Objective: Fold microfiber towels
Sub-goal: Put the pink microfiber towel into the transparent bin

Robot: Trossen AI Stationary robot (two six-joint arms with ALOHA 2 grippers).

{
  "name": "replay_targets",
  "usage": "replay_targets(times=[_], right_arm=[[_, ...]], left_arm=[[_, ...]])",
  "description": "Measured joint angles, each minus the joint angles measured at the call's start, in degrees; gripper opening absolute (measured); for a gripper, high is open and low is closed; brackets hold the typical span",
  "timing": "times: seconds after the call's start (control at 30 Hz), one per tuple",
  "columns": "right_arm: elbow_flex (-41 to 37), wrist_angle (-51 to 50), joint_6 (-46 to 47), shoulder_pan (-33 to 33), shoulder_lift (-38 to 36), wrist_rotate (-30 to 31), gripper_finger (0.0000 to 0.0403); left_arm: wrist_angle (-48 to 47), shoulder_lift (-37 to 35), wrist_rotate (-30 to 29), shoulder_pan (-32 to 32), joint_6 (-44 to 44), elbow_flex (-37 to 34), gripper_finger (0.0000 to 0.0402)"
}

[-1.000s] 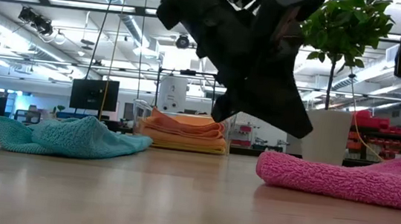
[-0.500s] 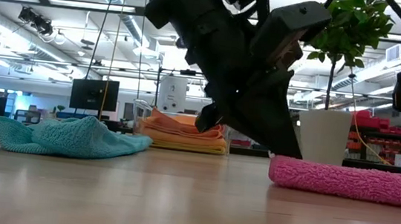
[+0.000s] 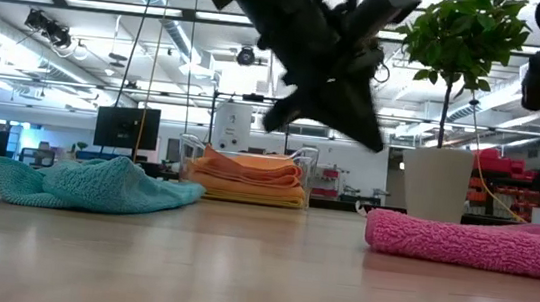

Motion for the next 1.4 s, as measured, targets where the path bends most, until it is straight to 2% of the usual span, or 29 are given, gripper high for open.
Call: replay_targets(times=[0.13,0.27,0.43,0.57,0.67,0.73,0.9,0.97,1.1,1.4], right_arm=[[0.0,-5.58,7.9,0.0,-4.69,-3.7,0.0031],[0.03,-6.62,10.96,-0.07,-6.42,-6.72,0.0073],[-0.04,-8.64,14.18,-0.41,-4.73,-9.54,0.0161],[-1.77,-5.98,15.22,-2.05,-3.16,-12.13,0.0235],[-3.35,-3.35,15.2,-3.2,-2.61,-12.01,0.0272],[-4.4,-2.67,15.14,-3.61,-2.4,-11.15,0.0286],[-8.41,6.68,13.39,-4.43,-1.63,-9.17,0.0291],[-9.45,8.66,12.97,-4.7,-1.43,-8.63,0.0289],[-10.21,11.59,10.79,-4.71,-0.82,-7.74,0.0283],[-10.07,18.98,8.7,-6.96,5.26,-7.32,0.0267]], left_arm=[[-9.7,-0.24,0.1,-1.34,-16.89,-0.06,0.0034],[-8.59,-0.17,0.05,-4.87,-21.72,-0.02,0.0065],[-8.19,-0.17,-0.36,-7.55,-26.94,-0.02,0.0147],[-7.85,-0.17,-2.05,-8.78,-30.12,-0.03,0.0227],[-6.83,-0.06,-6.3,-10.09,-32.13,-1.11,0.0275],[-3.71,-0.06,-7.3,-10.6,-33.08,-3.02,0.0291],[16.89,0.36,-7.31,-9.28,-37.03,-12.2,0.0282],[21.01,0.47,-7.38,-8.73,-38.73,-15.62,0.0271],[22.3,0.49,-7.62,-8.56,-40.36,-17.76,0.0257],[22.71,3.3,-7.47,-7.85,-39.92,-15.1,0.0257]])
